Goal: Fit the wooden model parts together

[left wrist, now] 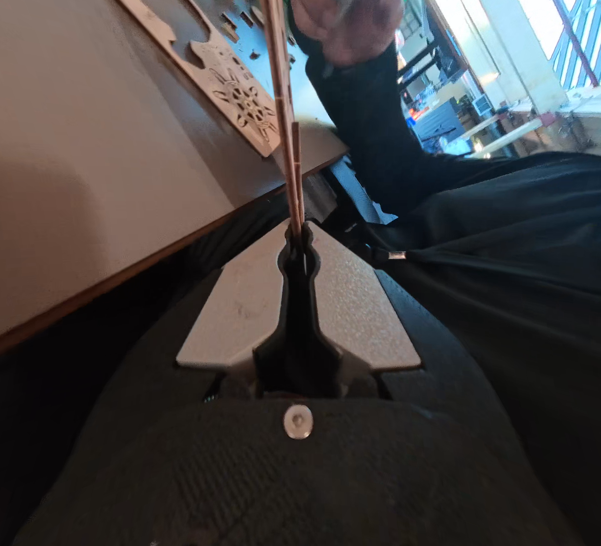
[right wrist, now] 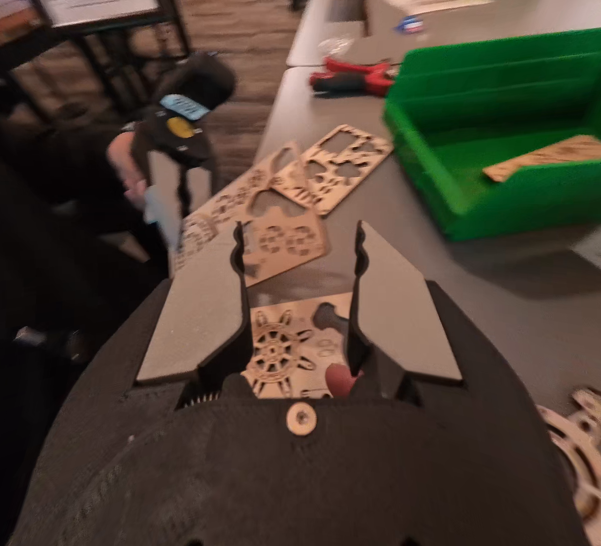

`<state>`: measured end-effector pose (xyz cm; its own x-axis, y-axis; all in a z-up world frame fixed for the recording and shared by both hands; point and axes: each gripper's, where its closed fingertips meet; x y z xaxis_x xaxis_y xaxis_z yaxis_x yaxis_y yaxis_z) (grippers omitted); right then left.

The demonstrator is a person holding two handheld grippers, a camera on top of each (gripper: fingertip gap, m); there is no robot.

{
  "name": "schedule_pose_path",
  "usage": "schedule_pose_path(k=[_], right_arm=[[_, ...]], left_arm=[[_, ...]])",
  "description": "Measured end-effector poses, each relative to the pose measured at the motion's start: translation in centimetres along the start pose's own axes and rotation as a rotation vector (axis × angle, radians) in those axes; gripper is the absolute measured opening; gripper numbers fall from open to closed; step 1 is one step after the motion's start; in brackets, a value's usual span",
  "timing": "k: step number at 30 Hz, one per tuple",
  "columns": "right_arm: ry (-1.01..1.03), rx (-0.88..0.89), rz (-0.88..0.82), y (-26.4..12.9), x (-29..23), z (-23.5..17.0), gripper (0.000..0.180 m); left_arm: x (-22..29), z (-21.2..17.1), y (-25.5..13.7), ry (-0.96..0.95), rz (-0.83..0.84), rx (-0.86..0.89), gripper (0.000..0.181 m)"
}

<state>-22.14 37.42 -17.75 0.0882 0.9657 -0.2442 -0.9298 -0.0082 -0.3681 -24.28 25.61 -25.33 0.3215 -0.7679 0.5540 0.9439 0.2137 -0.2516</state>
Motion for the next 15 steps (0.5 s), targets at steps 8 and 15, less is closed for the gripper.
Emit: schedule_pose_path(k=[8,15], right_arm=[[0.214,-0.108,0.276,-0.1,-1.8,-2.2,0.019],[0.314,0.067,0.333,-2.8,-0.9,0.0,0.001]], left_arm=[[-0.8,0.6,1.4,0.197,0.077,-0.217,0.009],[-3.0,6.1,1.8,0.301,0.135,-0.152,0.006]])
Point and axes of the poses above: each gripper's, where its closed fingertips meet, y out along the fingers, z out of its top, x = y × z across the jaws, and after that the axes turned 12 degrees about y, right-handed
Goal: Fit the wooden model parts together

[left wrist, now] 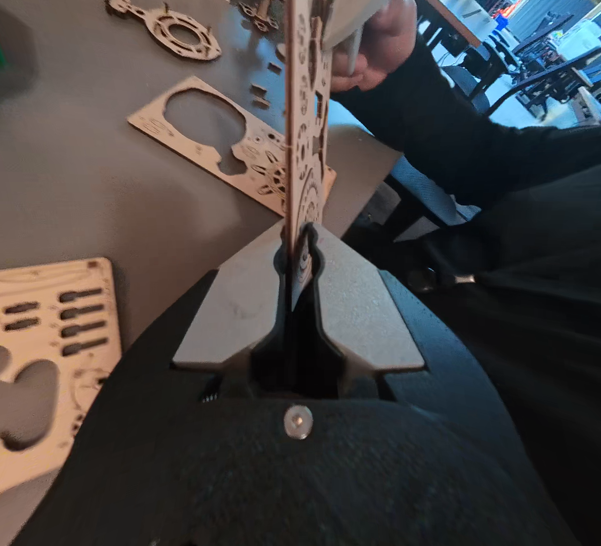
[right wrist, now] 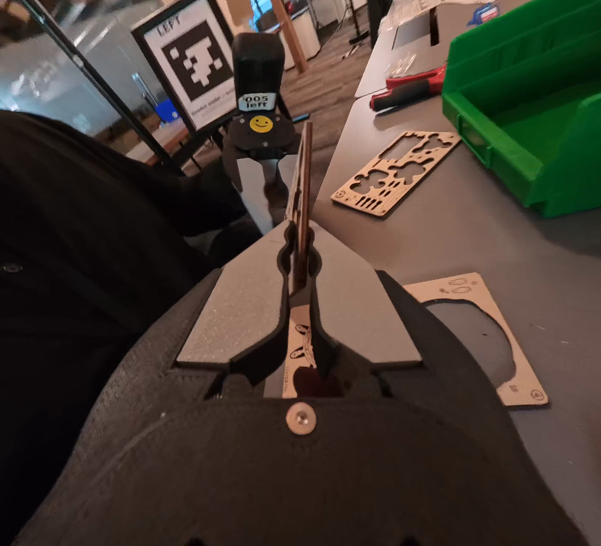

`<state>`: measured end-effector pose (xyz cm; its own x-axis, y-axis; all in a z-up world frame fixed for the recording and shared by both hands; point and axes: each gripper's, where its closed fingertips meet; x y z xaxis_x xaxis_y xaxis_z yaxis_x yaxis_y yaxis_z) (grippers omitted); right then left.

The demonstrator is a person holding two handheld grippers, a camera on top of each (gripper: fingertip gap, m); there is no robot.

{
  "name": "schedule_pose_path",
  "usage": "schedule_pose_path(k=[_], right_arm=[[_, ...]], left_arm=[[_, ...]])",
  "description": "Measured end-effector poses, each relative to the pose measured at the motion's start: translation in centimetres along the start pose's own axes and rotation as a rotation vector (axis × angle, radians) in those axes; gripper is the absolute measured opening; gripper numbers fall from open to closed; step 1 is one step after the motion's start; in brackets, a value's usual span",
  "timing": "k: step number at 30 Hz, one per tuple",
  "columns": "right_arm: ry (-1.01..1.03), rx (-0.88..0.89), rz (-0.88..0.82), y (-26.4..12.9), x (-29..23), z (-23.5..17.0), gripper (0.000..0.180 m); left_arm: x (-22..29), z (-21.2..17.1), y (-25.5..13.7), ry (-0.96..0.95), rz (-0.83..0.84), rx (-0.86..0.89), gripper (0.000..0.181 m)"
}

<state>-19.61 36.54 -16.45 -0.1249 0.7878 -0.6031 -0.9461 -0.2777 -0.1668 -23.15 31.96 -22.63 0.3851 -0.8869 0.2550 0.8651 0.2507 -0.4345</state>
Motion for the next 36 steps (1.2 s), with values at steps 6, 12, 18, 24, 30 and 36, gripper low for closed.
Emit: schedule_pose_path(k=[6,12,18,24,30,36], right_arm=[[0.087,0.052,-0.051,-1.2,2.6,0.6,0.002],[0.112,0.068,-0.043,-1.4,3.0,0.9,0.001],[0.118,0.077,-0.004,-1.4,2.7,1.0,0.0],[0.09,0.087,0.016,-0.9,2.0,1.1,0.0],[0.089,0.09,0.027,-1.1,1.8,1.1,0.0],[0.075,0.082,0.023,-1.2,1.6,0.9,0.0]], left_arm=[[-2.0,1.1,0.8,-0.114,-0.085,0.07,0.004],[-3.4,0.6,0.3,-0.118,-0.058,0.083,0.009],[-4.1,1.7,-0.4,-0.072,-0.036,0.088,0.03],[-3.6,4.5,0.8,0.018,-0.072,0.109,0.03],[-2.3,5.8,2.1,0.071,-0.17,0.122,0.001],[-1.8,6.7,2.1,0.075,-0.232,0.145,0.009]])
Point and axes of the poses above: each gripper's, where its closed fingertips meet, y out along the fingers, z out of its top, x = y × z across the jaws, and after that the axes turned 12 degrees about y, right-handed
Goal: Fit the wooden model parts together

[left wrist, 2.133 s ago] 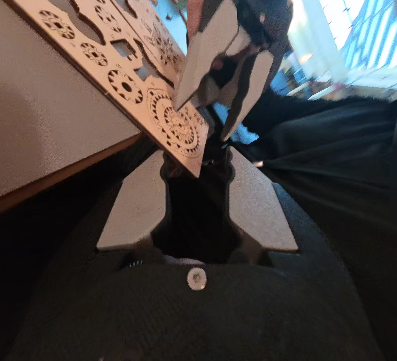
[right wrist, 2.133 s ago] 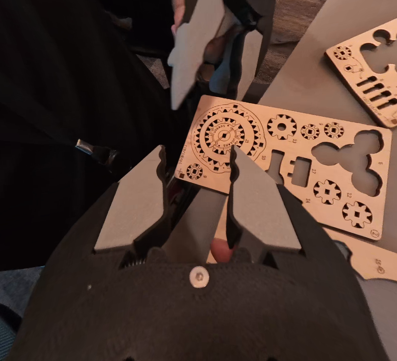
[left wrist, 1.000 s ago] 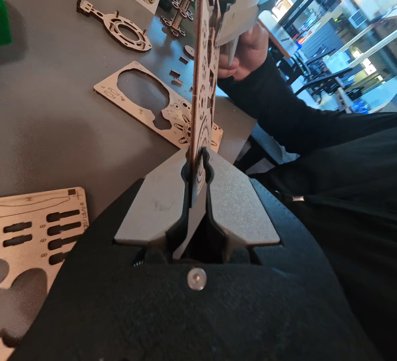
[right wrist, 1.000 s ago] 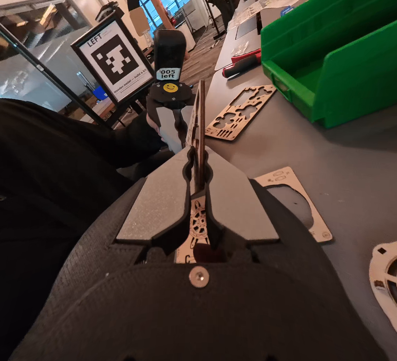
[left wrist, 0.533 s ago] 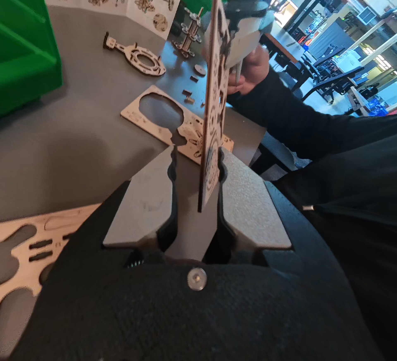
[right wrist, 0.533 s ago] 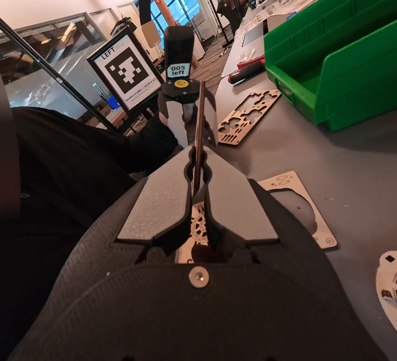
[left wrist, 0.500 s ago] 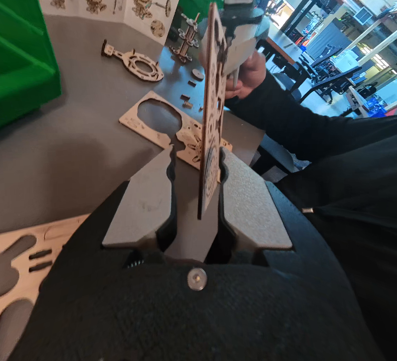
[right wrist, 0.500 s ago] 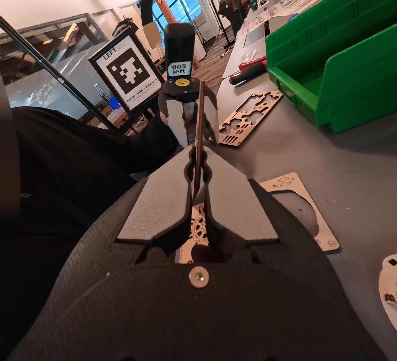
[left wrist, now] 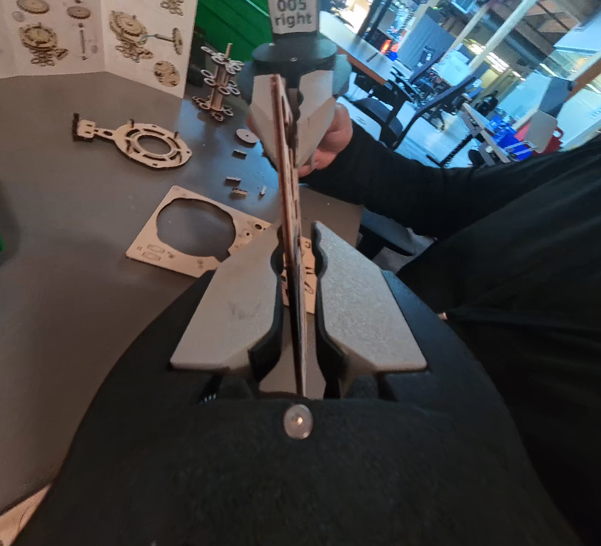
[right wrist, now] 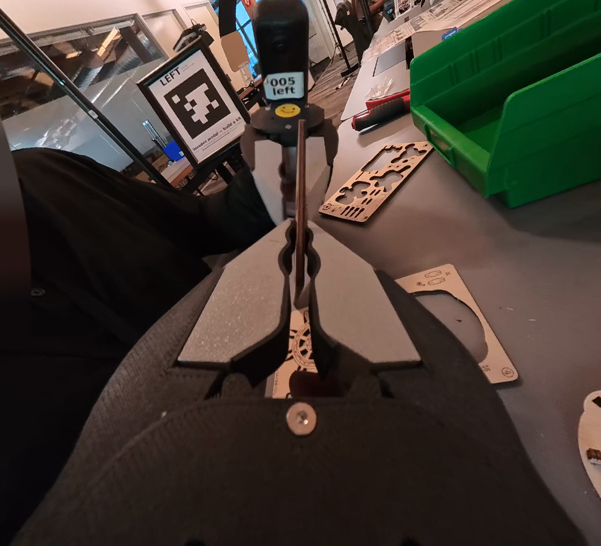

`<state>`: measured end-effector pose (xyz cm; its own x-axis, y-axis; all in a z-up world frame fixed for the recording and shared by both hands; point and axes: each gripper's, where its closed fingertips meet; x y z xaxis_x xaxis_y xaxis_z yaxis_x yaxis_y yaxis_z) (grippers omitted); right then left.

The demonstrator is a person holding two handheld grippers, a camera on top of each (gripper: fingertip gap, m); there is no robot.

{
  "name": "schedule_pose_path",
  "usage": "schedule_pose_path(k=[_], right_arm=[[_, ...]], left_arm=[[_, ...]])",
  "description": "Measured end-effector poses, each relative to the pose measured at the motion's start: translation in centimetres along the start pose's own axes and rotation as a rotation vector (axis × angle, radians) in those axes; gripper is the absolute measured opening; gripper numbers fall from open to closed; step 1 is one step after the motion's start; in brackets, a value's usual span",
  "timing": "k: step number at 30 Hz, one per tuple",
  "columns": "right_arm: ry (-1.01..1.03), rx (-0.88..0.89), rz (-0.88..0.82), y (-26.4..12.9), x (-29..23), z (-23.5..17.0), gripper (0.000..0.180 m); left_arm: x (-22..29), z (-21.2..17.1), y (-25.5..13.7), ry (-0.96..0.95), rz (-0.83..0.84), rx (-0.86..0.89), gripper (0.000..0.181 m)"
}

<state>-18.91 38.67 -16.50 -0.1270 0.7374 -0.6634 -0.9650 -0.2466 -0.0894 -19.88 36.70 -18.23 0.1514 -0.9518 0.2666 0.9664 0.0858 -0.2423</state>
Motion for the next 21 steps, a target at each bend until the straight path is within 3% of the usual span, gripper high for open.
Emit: schedule_pose_path(k=[2,6,12,18,21], right_arm=[[0.007,0.002,0.025,0.1,-0.3,0.0,0.0],[-0.006,0.03,-0.005,-0.6,0.0,0.6,0.0],[-0.17,0.034,-0.195,-1.5,1.2,1.7,0.017],[-0.193,0.0,-0.252,-1.5,1.8,1.9,0.012],[-0.245,0.013,-0.353,-2.0,1.8,3.2,0.033]], left_arm=[[-0.1,0.3,0.1,0.038,0.002,-0.01,0.0],[-0.9,0.8,0.6,0.072,0.047,-0.019,0.0],[-1.9,1.0,1.4,0.0,0.068,-0.02,0.0],[-2.2,1.2,1.7,0.023,0.109,-0.062,0.0],[-2.7,1.2,2.0,0.033,0.153,-0.095,0.0]])
Point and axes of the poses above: each gripper's, where its closed fingertips meet, y out along the fingers, z out of its top, x = y × z across the jaws, and after that the axes turned 12 degrees about y, right-handed
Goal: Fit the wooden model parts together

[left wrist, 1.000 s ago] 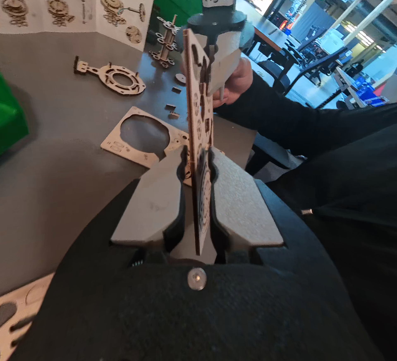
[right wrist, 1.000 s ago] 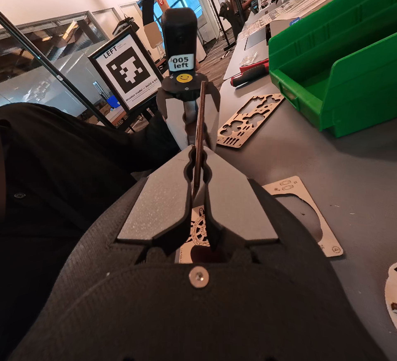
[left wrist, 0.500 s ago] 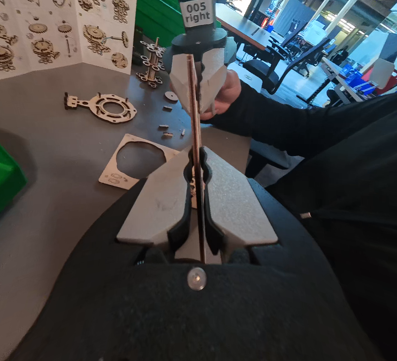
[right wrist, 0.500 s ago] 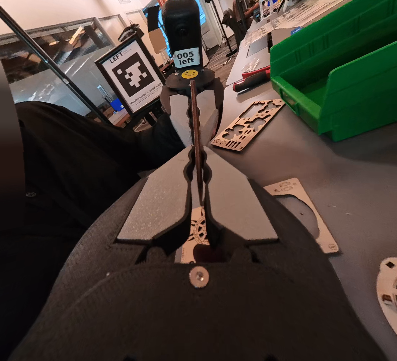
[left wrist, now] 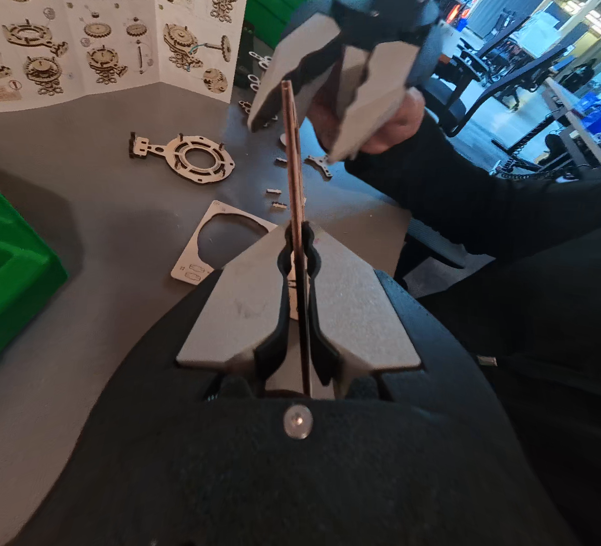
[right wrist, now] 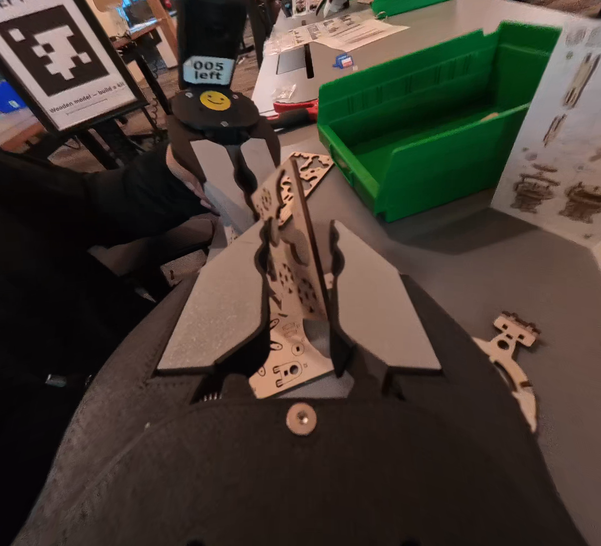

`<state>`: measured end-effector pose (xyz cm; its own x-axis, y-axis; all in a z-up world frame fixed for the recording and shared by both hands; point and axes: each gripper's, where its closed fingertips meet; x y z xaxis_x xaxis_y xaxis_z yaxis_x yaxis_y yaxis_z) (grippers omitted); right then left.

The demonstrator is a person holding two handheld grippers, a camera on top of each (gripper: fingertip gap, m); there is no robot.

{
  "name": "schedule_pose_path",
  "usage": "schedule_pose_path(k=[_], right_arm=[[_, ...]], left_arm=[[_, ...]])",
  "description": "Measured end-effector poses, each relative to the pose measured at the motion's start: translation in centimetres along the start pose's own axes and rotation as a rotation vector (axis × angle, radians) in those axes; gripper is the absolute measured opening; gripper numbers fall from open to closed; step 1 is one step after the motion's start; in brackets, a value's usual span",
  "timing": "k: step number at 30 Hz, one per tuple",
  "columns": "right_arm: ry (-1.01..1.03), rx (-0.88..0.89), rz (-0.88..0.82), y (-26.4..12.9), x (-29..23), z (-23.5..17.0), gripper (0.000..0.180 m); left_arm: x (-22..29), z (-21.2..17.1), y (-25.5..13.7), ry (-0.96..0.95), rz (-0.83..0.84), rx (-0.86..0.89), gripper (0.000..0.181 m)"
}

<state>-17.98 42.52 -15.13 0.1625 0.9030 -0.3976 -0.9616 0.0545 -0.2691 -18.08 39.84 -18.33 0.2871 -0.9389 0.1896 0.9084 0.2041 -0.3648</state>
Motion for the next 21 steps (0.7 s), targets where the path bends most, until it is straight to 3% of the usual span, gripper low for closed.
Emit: schedule_pose_path(k=[3,6,11,21], right_arm=[[-0.104,-0.088,-0.051,0.7,-0.8,-0.1,0.044],[-0.145,-0.128,-0.098,1.7,-0.4,-0.1,0.034],[-0.056,-0.101,0.017,1.2,-1.1,0.4,0.018],[-0.104,-0.13,-0.006,1.3,-0.9,0.0,0.022]], left_arm=[[0.2,0.2,0.5,0.022,0.0,-0.021,0.0],[0.3,0.3,0.7,0.046,0.012,-0.044,0.0],[0.2,0.5,0.4,0.017,0.004,-0.008,0.0],[0.4,0.3,0.7,0.073,0.026,-0.051,0.0]])
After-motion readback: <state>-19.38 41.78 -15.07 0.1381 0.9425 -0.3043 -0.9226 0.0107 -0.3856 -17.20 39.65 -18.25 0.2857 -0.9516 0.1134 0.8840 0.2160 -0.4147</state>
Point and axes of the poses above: each gripper's, where its closed fingertips meet, y out along the fingers, z out of its top, x = y × z across the jaws, and after that the axes turned 12 degrees about y, right-handed
